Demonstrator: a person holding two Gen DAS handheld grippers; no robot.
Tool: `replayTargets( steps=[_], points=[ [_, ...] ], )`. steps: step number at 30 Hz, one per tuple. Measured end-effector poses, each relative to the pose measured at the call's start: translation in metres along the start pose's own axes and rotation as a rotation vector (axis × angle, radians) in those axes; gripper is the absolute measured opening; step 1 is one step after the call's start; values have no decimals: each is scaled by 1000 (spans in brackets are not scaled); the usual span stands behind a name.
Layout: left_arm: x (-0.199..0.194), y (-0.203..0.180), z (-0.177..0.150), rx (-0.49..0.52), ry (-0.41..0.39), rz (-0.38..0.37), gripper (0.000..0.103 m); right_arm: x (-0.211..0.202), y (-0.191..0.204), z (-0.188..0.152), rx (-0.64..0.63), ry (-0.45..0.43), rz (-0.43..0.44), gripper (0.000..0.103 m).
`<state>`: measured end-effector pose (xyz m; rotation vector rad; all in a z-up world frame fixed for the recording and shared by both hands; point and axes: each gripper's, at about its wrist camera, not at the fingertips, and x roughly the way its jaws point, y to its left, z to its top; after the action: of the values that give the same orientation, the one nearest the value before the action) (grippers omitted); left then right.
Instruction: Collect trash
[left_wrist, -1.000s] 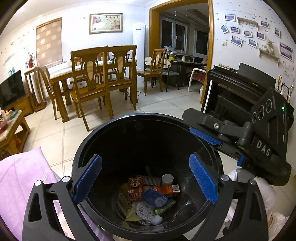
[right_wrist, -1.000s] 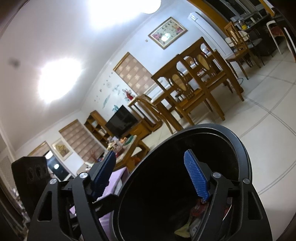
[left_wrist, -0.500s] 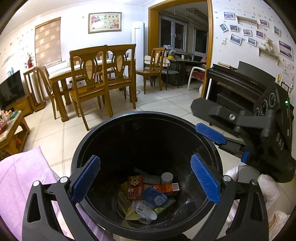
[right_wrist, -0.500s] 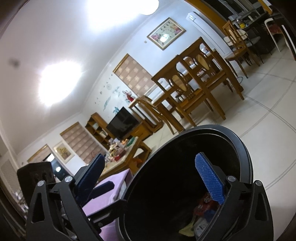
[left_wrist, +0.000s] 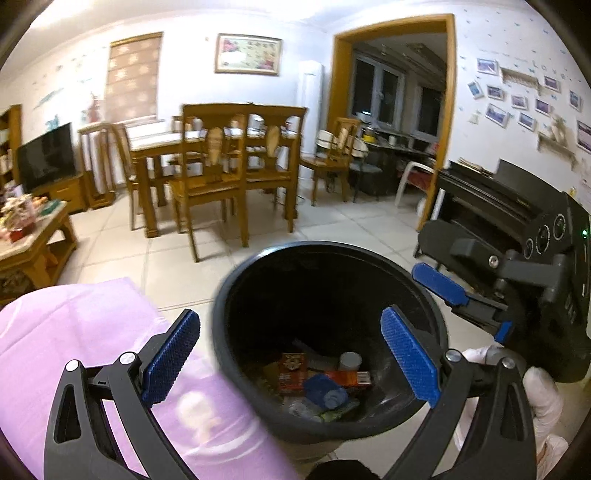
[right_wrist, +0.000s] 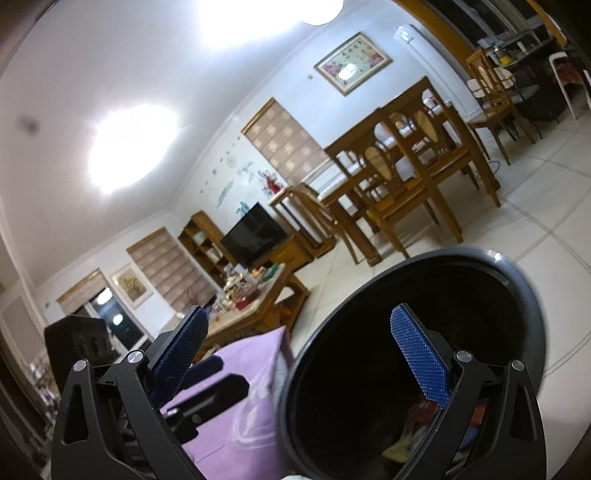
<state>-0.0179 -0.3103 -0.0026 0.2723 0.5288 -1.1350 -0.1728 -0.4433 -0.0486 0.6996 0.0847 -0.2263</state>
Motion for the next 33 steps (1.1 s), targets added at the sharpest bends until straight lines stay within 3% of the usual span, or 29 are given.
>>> replayTargets(
  steps=[5, 10, 18, 21, 29, 33],
  points=[
    [-36, 35, -18, -49, -11, 136, 98, 29, 42, -14, -52, 77, 22, 98],
    [-86, 86, -48, -153, -44, 352, 98, 61, 108, -45, -158, 142, 56, 98],
    [-180, 157, -88, -318, -122, 680, 98, 100, 219, -111, -393, 141, 55, 98],
    [-202, 173, -97, -353, -146, 750, 98, 113, 251, -135, -452, 157, 66, 98],
    [-231, 201, -121, -445, -170, 850, 98, 128, 306, -188, -526, 167, 128, 98],
    [-237, 203, -126, -468, -164, 888, 98, 115, 313, -192, -553, 104, 164, 98]
  ],
)
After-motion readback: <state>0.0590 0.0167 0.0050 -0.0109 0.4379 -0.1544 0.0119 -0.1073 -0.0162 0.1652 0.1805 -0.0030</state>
